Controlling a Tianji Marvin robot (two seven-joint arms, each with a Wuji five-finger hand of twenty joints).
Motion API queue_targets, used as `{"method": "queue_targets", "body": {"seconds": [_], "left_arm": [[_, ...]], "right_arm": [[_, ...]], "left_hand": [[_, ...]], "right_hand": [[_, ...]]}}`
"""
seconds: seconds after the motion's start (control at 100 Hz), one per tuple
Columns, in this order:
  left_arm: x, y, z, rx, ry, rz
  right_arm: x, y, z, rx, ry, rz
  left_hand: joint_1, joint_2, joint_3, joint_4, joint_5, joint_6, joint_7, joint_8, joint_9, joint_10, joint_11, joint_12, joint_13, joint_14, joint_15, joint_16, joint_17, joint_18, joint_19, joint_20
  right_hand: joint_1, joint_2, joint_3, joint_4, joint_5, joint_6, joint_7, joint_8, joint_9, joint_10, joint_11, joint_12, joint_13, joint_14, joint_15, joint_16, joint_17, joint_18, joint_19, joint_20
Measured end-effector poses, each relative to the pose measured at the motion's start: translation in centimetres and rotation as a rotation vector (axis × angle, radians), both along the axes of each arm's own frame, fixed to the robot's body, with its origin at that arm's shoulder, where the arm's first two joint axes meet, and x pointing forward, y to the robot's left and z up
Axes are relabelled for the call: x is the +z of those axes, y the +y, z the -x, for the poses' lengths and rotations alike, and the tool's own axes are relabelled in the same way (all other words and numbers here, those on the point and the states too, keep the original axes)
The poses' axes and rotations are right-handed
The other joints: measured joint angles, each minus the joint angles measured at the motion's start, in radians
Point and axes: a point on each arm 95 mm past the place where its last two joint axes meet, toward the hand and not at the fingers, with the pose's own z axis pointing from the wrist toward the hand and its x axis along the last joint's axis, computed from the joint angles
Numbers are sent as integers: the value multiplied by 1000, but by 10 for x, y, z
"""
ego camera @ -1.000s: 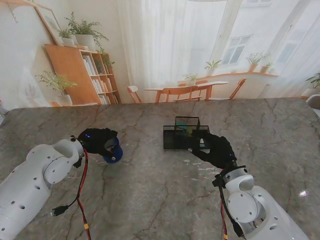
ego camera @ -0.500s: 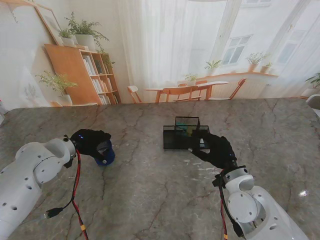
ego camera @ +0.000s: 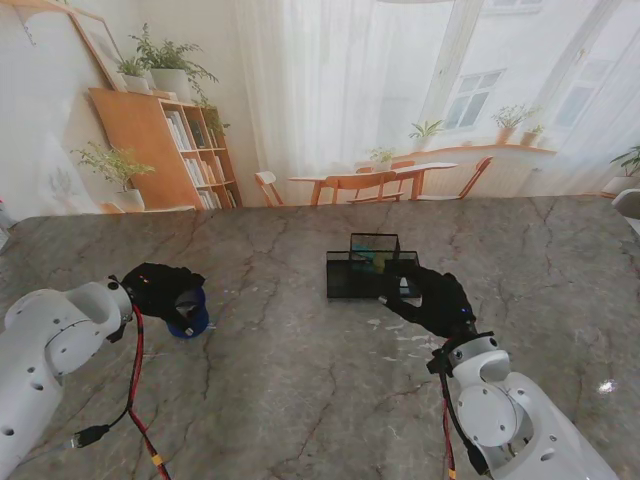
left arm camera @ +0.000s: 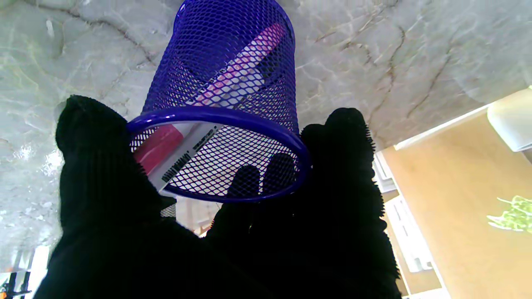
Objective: Organize desk stationery
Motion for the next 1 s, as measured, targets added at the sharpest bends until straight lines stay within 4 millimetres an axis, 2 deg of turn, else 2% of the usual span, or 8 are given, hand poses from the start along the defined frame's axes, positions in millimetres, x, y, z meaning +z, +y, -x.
{"method": "queue_targets", "body": {"seconds": [0.82, 0.87, 0.91, 1.0], "left_arm": [[2, 25, 14, 102, -1, -31], [2, 26, 15, 109, -1, -30], [2, 27, 16, 117, 0, -24], [1, 27, 16, 135, 6, -8]], "right_arm": [[-1, 0, 1, 2, 11, 9], [-2, 1, 1, 3, 14, 10], [-2, 1, 1, 3, 15, 10], [-2, 1, 0, 5, 18, 10]], "left_hand": [[1, -12, 0, 0, 10, -4, -4, -46, 18, -4, -35, 6, 8, -5, -27, -8, 7, -3, -35, 11], [5, -12, 0, 0, 10, -4, -22, -51, 17, -4, -36, -55, 8, -5, -43, -16, 7, -3, -49, 11], [10, -9, 0, 0, 12, -4, -50, -75, 8, -5, -36, -158, 2, -5, -54, -23, -1, -3, -61, 23], [12, 11, 0, 0, 22, -5, -111, -148, -3, -5, -53, -240, -13, -5, -62, -33, -15, -1, -73, 33]], "right_hand": [[0, 0, 0, 0, 0, 0, 0, 0, 0, 1, 0, 0, 0, 1, 0, 5, 0, 0, 0, 7], [0, 0, 0, 0, 0, 0, 0, 0, 0, 1, 0, 0, 0, 1, 0, 7, 0, 0, 0, 7], [0, 0, 0, 0, 0, 0, 0, 0, 0, 1, 0, 0, 0, 1, 0, 8, 0, 0, 0, 7], [0, 0, 0, 0, 0, 0, 0, 0, 0, 1, 0, 0, 0, 1, 0, 8, 0, 0, 0, 7]]}}
